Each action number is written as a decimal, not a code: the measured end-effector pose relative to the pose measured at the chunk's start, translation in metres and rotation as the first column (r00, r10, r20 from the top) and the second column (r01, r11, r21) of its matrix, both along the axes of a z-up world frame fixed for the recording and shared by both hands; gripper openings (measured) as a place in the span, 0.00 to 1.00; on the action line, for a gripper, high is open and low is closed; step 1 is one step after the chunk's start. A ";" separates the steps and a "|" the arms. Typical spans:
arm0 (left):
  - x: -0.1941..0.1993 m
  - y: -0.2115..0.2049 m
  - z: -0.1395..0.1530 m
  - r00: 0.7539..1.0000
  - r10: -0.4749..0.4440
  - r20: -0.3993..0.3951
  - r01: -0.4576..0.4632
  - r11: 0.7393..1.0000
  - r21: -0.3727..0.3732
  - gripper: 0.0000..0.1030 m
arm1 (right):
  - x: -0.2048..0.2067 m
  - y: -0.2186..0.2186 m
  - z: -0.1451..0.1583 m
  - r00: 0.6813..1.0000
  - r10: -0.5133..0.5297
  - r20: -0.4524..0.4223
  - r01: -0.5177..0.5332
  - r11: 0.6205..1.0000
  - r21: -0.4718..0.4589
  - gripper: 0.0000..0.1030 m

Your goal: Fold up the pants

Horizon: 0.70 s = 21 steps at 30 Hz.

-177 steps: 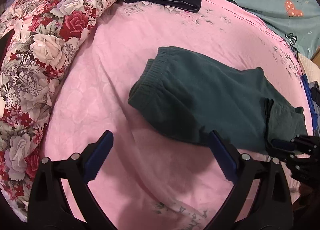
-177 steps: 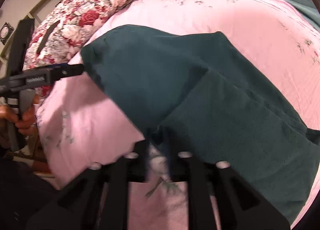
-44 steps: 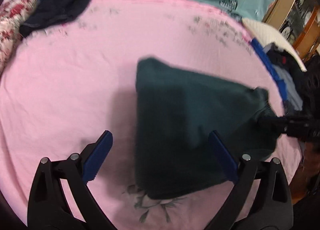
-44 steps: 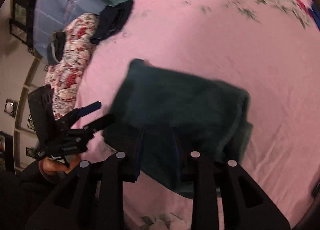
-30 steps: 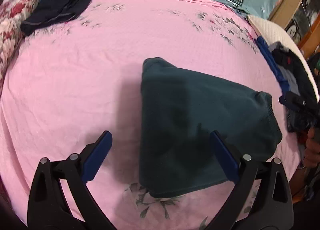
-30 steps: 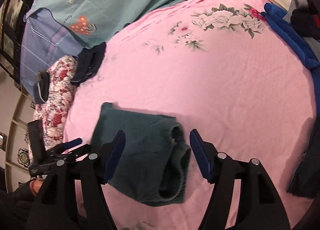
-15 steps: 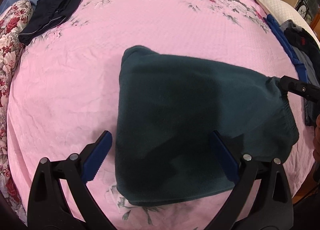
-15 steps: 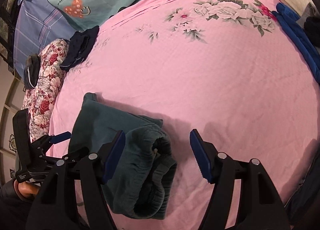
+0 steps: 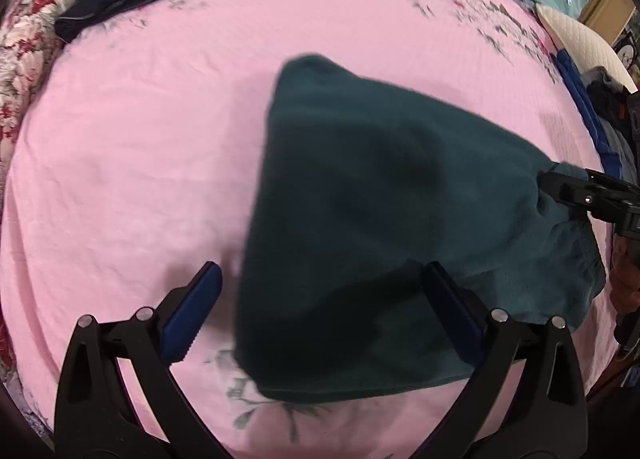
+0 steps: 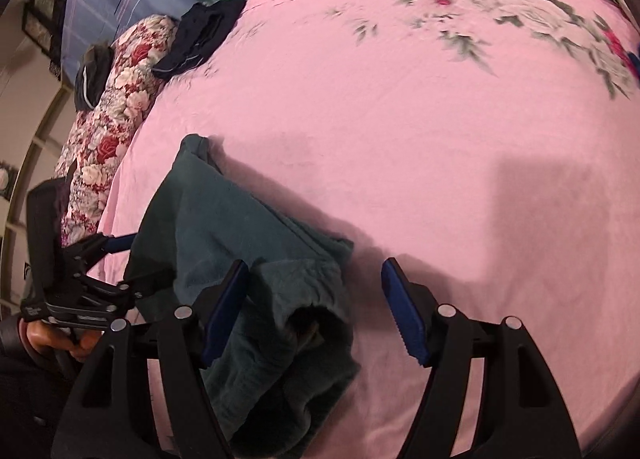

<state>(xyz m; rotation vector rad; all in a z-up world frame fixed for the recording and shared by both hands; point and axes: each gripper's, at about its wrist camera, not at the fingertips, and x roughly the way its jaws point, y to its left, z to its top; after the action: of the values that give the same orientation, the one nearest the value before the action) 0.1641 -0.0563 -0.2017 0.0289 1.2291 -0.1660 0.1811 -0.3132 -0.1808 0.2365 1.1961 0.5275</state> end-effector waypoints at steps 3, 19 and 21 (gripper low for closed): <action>0.015 0.026 0.019 0.997 0.058 0.049 -0.055 0.996 -0.067 0.98 | 0.004 0.011 -0.002 0.999 0.051 -0.013 -0.051 0.999 -0.010 0.32; 0.109 0.037 0.022 0.983 -0.181 0.021 0.174 0.905 -0.388 0.12 | 0.025 0.061 0.085 0.970 0.014 0.244 0.065 0.947 -0.315 0.13; 0.129 0.036 0.037 0.982 -0.164 0.092 0.187 0.915 -0.358 0.12 | 0.051 0.063 0.090 0.962 0.006 0.274 0.084 0.945 -0.316 0.13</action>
<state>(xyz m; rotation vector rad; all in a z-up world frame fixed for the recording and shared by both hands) 0.2930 -0.0199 -0.1646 -0.1796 1.1186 -0.5468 0.2324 -0.2501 -0.0909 -0.0941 0.9884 0.3072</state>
